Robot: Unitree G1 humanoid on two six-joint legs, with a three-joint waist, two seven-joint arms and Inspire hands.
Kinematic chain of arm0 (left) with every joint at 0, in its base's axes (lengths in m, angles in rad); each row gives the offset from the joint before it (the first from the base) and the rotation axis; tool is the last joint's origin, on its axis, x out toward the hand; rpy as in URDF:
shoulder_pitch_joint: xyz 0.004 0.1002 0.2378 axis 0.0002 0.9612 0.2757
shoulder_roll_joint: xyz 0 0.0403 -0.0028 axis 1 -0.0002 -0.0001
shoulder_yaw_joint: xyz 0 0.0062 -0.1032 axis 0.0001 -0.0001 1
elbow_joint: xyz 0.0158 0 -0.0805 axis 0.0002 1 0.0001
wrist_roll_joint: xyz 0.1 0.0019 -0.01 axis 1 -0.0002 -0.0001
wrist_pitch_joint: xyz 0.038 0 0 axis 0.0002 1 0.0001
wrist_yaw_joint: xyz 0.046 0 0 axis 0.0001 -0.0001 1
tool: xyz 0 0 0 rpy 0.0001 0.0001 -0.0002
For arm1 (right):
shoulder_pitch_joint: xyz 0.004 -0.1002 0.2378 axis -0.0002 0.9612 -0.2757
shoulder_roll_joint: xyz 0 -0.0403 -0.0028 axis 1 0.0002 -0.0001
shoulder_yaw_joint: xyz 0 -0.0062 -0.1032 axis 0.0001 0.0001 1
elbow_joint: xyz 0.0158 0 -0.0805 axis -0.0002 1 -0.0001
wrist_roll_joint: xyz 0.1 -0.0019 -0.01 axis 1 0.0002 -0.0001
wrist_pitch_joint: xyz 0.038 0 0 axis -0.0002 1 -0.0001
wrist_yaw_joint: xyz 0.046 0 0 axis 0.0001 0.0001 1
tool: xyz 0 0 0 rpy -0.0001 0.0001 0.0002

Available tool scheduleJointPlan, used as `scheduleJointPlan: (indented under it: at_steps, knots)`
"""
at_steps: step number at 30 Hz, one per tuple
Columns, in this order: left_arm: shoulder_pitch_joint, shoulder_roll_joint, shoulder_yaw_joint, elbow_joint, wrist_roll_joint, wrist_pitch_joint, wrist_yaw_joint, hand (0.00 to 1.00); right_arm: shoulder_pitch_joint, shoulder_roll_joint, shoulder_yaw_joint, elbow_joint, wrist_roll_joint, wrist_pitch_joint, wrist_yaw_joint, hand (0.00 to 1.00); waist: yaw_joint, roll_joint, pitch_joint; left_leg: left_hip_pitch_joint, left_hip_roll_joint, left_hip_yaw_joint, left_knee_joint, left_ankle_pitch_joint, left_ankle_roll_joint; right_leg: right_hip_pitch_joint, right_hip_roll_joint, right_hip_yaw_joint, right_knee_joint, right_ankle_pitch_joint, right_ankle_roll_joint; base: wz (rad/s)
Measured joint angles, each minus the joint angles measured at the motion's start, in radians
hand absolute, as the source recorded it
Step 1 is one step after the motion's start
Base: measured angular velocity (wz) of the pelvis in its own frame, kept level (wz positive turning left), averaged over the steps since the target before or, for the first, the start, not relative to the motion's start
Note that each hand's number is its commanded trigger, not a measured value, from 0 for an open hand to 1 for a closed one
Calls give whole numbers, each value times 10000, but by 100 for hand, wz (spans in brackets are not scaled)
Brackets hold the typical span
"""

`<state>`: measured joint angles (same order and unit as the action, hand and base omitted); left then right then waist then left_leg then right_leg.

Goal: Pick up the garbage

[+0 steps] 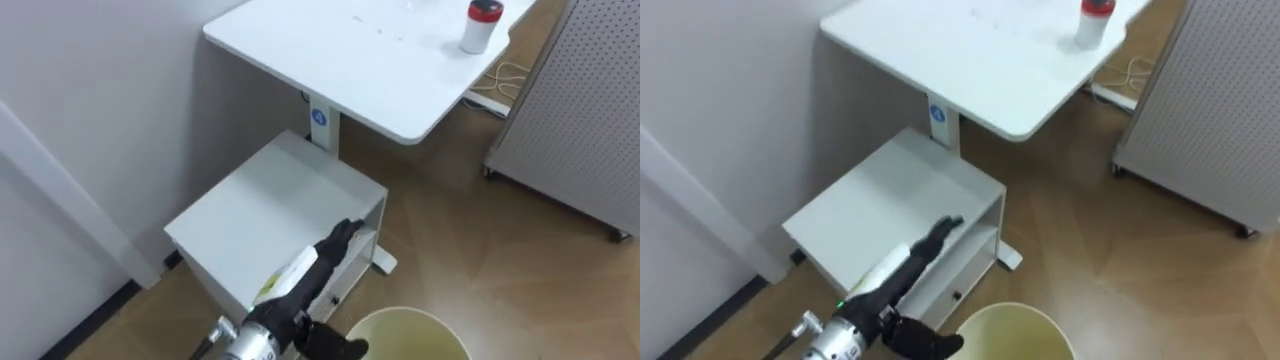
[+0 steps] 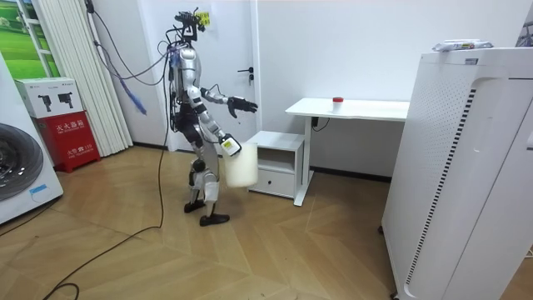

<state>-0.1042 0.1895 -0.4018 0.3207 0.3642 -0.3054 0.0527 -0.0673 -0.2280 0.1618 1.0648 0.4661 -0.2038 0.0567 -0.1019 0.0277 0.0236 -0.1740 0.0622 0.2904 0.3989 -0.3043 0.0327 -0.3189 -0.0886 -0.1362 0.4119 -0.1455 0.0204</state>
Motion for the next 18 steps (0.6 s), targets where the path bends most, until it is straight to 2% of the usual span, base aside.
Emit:
scheduleJointPlan:
  at_steps: [3, 4, 8, 11, 12, 13, 17, 18]
  knots:
    - [252, 65, 337, -638, -2, 1, 107, 0, 464, 24, -326, -639, 113, 4, -79, 100, -33, -135, -78, 365, -30, 187, -90, 0, 0, 240, -9, 53, -17, -23, 52, -20]
    - [424, 177, 506, -1028, -8, -22, 246, 0, 527, 53, -312, -706, 225, 8, -109, 100, 35, -226, -122, 613, -19, 451, -248, -1, -1, 339, 9, -3, -73, -1, 44, -39]
    - [717, 289, 1033, -1743, -5, -59, 726, 0, 660, 90, -360, -884, 13, 10, -110, 100, -11, -387, -190, 1285, -17, 992, -714, 0, -3, 616, 52, -114, -198, 134, 2, -45]
    - [803, 311, 1355, -1881, -6, -134, 1177, 0, 793, 153, -370, -1078, -126, 15, -106, 100, 48, -418, -196, 1775, 135, 1602, -1110, -9, -21, 947, 223, -452, -649, 492, -130, -60]
    - [813, 324, 1465, -1884, -53, -134, 1338, 0, 878, 167, -369, -1219, -116, 15, -110, 100, 105, -436, -208, 1911, 175, 1833, -1243, -4, -33, 1033, 218, -757, -714, 551, -198, -52]
    - [815, 317, 1576, -1887, -97, -134, 1444, 0, 940, 155, -379, -1284, -114, 14, -117, 100, 89, -460, -207, 2078, 201, 2069, -1341, -2, -49, 1089, 191, -999, -689, 564, -243, -45]
    - [811, 320, 1676, -1895, -259, -155, 2010, 0, 1010, 164, -360, -1284, -166, 11, -184, 100, 19, -500, -182, 2538, 298, 2444, -1452, -64, -226, 1259, 273, -1273, -573, 470, -385, -31]
    - [811, 301, 1763, -1896, -275, -168, 2084, 0, 1005, 164, -361, -1288, -252, 11, -189, 100, 48, -520, -178, 2649, 344, 2554, -1361, -109, -314, 1256, 335, -1293, -530, 410, -480, -37]
